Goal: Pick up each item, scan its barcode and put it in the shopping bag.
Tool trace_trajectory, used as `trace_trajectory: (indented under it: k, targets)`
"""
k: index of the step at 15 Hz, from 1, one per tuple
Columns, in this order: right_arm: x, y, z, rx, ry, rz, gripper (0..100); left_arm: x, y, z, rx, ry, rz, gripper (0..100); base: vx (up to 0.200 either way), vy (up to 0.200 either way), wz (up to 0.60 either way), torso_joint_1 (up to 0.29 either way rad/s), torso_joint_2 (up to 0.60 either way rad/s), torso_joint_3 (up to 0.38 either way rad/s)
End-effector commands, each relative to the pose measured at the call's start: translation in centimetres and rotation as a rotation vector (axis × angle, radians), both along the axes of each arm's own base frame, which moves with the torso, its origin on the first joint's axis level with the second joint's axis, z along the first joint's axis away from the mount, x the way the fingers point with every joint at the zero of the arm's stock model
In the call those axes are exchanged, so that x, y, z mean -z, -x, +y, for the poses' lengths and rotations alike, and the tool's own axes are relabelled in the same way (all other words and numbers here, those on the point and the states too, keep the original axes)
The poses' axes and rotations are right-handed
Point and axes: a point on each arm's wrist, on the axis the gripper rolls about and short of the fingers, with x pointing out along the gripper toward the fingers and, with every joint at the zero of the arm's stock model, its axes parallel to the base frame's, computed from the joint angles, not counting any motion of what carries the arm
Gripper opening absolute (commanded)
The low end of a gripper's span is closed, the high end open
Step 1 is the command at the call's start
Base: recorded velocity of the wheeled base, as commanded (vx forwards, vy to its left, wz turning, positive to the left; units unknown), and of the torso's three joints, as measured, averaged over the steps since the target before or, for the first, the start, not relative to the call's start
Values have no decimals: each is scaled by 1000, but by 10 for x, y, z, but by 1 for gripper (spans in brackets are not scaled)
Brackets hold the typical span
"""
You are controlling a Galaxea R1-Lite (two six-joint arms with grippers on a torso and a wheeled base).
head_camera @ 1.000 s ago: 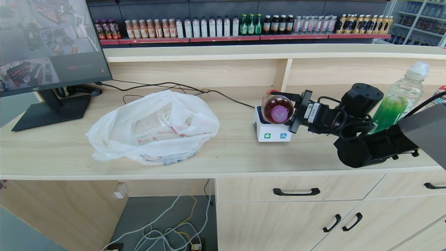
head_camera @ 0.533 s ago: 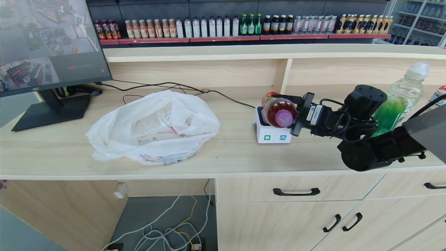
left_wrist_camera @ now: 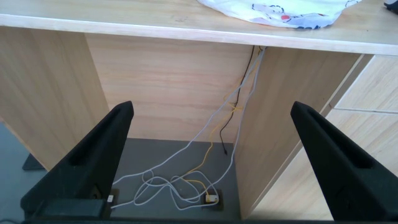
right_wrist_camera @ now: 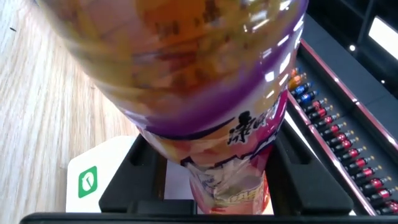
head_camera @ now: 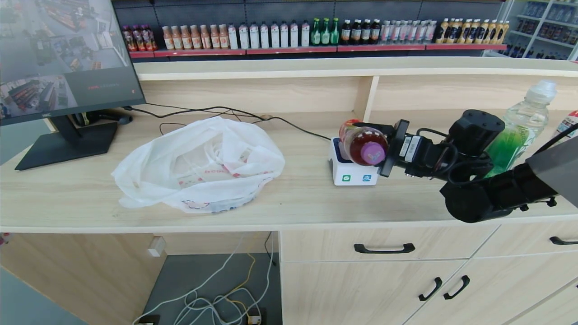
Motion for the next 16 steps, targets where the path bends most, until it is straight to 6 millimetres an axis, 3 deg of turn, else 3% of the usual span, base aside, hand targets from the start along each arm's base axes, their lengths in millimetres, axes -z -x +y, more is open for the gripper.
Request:
trace_trajectory:
  k: [1, 12, 16]
  targets:
    - [-2, 1, -3, 7, -1, -5, 0, 0, 0, 0, 0, 0, 0, 100, 0, 0, 0, 0, 0, 0]
    - [-30, 34, -6, -2, -26, 2, 0, 0, 0, 0, 0, 0, 0, 100, 0, 0, 0, 0, 0, 0]
    - [-43, 53, 5, -25, -35, 24, 0, 0, 0, 0, 0, 0, 0, 100, 0, 0, 0, 0, 0, 0]
